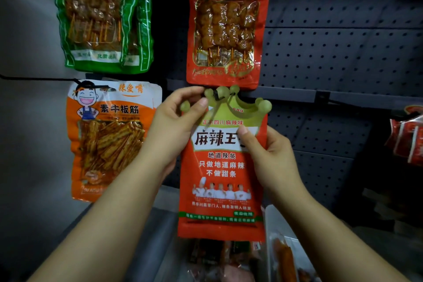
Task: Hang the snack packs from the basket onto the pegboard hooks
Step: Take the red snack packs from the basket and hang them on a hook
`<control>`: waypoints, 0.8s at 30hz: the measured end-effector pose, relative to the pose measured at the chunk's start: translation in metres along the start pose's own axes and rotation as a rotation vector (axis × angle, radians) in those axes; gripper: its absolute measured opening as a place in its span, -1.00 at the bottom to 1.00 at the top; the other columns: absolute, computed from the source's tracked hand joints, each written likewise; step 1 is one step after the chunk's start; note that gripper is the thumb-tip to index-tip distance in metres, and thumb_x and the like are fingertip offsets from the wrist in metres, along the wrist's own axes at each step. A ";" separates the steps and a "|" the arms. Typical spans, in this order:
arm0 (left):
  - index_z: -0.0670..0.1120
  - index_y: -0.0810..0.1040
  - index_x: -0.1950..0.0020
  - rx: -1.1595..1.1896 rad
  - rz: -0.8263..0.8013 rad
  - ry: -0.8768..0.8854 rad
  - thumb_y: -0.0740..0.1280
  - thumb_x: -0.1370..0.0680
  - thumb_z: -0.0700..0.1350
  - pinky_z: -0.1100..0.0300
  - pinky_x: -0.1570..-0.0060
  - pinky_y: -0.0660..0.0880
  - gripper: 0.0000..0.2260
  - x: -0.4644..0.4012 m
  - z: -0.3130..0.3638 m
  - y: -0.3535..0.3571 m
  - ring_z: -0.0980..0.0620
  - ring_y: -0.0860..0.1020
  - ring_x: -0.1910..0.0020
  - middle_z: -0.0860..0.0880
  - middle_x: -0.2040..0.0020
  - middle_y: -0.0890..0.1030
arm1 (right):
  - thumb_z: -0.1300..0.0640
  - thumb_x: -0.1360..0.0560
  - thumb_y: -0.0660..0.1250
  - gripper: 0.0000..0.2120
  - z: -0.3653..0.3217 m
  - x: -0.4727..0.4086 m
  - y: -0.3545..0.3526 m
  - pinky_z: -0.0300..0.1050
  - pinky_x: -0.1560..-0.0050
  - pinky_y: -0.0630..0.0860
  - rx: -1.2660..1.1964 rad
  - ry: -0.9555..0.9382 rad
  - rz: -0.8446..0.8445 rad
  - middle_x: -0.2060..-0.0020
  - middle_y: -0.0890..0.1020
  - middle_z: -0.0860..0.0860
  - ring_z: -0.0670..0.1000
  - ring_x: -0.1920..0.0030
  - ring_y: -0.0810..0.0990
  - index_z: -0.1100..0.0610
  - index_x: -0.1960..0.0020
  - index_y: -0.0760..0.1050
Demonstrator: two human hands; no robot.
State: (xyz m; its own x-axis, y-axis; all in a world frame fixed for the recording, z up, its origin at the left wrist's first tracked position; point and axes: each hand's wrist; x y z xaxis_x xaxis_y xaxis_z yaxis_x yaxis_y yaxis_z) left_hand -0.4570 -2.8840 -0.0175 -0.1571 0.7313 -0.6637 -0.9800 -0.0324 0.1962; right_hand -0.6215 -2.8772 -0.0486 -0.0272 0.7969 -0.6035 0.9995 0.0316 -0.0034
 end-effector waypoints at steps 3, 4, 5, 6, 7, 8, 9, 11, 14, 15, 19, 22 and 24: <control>0.08 0.43 -0.23 -0.018 0.027 -0.112 0.43 -0.39 -0.01 0.34 0.28 0.55 -0.57 0.002 -0.027 -0.008 0.19 0.65 0.07 0.04 -0.12 0.59 | 0.03 -0.49 0.35 -0.88 0.012 -0.010 -0.002 -0.20 0.26 0.62 0.060 0.021 0.046 0.23 0.72 0.00 -0.04 0.22 0.71 0.06 0.10 0.59; 0.03 0.41 -0.25 -0.018 0.013 -0.142 0.43 -0.41 -0.05 0.33 0.26 0.55 -0.56 0.003 -0.037 -0.010 0.16 0.65 0.06 0.01 -0.12 0.60 | 0.05 -0.50 0.34 -0.87 0.017 -0.012 -0.003 -0.20 0.24 0.62 0.092 0.017 0.060 0.22 0.72 0.01 -0.04 0.20 0.71 0.10 0.09 0.59; -0.01 0.42 -0.23 -0.033 -0.002 -0.164 0.42 -0.43 -0.09 0.33 0.25 0.55 -0.60 0.003 -0.046 -0.012 0.15 0.66 0.06 -0.01 -0.10 0.62 | 0.07 -0.52 0.33 -0.86 0.021 -0.014 -0.005 -0.20 0.23 0.62 0.122 0.016 0.073 0.21 0.71 0.01 -0.04 0.19 0.70 0.14 0.07 0.57; -0.02 0.46 -0.17 -0.056 -0.012 -0.181 0.42 -0.44 -0.10 0.33 0.25 0.55 -0.67 0.002 -0.055 -0.014 0.14 0.66 0.08 -0.01 -0.07 0.65 | 0.09 -0.53 0.32 -0.84 0.026 -0.017 -0.006 -0.18 0.22 0.62 0.158 0.013 0.086 0.20 0.70 0.02 -0.02 0.18 0.70 0.19 0.06 0.55; -0.01 0.48 -0.11 -0.076 -0.016 -0.195 0.42 -0.44 -0.09 0.34 0.26 0.55 -0.73 0.000 -0.063 -0.016 0.14 0.67 0.10 -0.01 -0.02 0.67 | 0.10 -0.53 0.31 -0.80 0.031 -0.020 -0.008 -0.10 0.20 0.62 0.205 0.010 0.101 0.20 0.69 0.07 0.04 0.16 0.69 0.25 0.05 0.53; 0.00 0.49 -0.06 -0.085 -0.015 -0.203 0.43 -0.43 -0.07 0.35 0.27 0.55 -0.75 -0.002 -0.070 -0.016 0.14 0.67 0.12 0.00 0.02 0.68 | 0.10 -0.54 0.31 -0.77 0.035 -0.023 -0.010 0.02 0.15 0.62 0.255 0.008 0.118 0.18 0.68 0.15 0.12 0.13 0.67 0.30 0.05 0.51; 0.00 0.49 -0.03 -0.082 -0.008 -0.210 0.43 -0.41 -0.05 0.36 0.28 0.54 -0.76 -0.006 -0.076 -0.015 0.14 0.67 0.15 0.02 0.07 0.69 | 0.09 -0.54 0.30 -0.75 0.039 -0.027 -0.011 0.13 0.10 0.60 0.297 0.009 0.134 0.16 0.66 0.21 0.19 0.10 0.65 0.32 0.05 0.50; -0.02 0.49 0.00 -0.061 0.007 -0.226 0.43 -0.43 -0.08 0.36 0.32 0.53 -0.80 -0.015 -0.087 -0.011 0.14 0.68 0.19 0.02 0.13 0.69 | 0.07 -0.54 0.30 -0.73 0.044 -0.038 -0.013 0.24 0.05 0.56 0.364 0.013 0.165 0.15 0.66 0.22 0.21 0.10 0.64 0.31 0.06 0.50; -0.05 0.50 0.03 -0.080 0.047 -0.277 0.43 -0.45 -0.10 0.34 0.39 0.53 -0.84 -0.030 -0.101 -0.002 0.13 0.68 0.26 0.00 0.17 0.69 | 0.05 -0.54 0.30 -0.79 0.049 -0.054 -0.016 0.12 0.04 0.58 0.452 0.030 0.210 0.19 0.67 0.07 0.08 0.13 0.65 0.20 0.10 0.54; -0.06 0.51 0.04 -0.105 0.060 -0.290 0.44 -0.45 -0.08 0.33 0.40 0.52 -0.84 -0.034 -0.105 0.000 0.13 0.68 0.28 -0.01 0.17 0.69 | 0.04 -0.54 0.30 -0.81 0.052 -0.059 -0.017 0.07 0.05 0.59 0.476 0.039 0.225 0.20 0.67 0.04 0.05 0.14 0.65 0.17 0.11 0.54; -0.08 0.53 0.08 -0.137 0.097 -0.315 0.46 -0.43 -0.06 0.32 0.44 0.51 -0.83 -0.049 -0.117 0.007 0.13 0.67 0.34 -0.03 0.21 0.69 | -0.02 -0.52 0.31 -0.78 0.064 -0.079 -0.022 0.02 0.14 0.57 0.548 0.080 0.285 0.27 0.63 0.01 0.05 0.20 0.63 0.11 0.20 0.49; -0.09 0.51 0.08 -0.147 0.109 -0.342 0.46 -0.43 -0.05 0.31 0.46 0.51 -0.80 -0.056 -0.122 0.011 0.13 0.66 0.37 -0.03 0.24 0.68 | -0.08 -0.51 0.32 -0.69 0.074 -0.088 -0.024 -0.02 0.19 0.52 0.576 0.112 0.339 0.32 0.59 -0.01 0.05 0.24 0.60 0.07 0.30 0.38; -0.10 0.50 0.08 -0.149 0.114 -0.363 0.46 -0.43 -0.04 0.27 0.43 0.54 -0.79 -0.060 -0.125 0.013 0.11 0.66 0.36 -0.05 0.22 0.68 | -0.12 -0.50 0.32 -0.65 0.079 -0.093 -0.025 0.01 0.15 0.55 0.555 0.146 0.365 0.29 0.62 0.01 0.07 0.21 0.62 0.06 0.33 0.35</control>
State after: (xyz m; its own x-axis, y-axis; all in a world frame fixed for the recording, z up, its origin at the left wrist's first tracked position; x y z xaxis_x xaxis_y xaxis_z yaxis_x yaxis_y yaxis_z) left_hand -0.4760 -3.0134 -0.0652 -0.2387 0.9093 -0.3410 -0.9700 -0.2062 0.1289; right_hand -0.6426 -3.0002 -0.0554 0.3507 0.7723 -0.5296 0.8043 -0.5381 -0.2521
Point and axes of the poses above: each hand's wrist, its own x-axis away from the middle knuckle, its own y-axis out of the palm, z = x × y
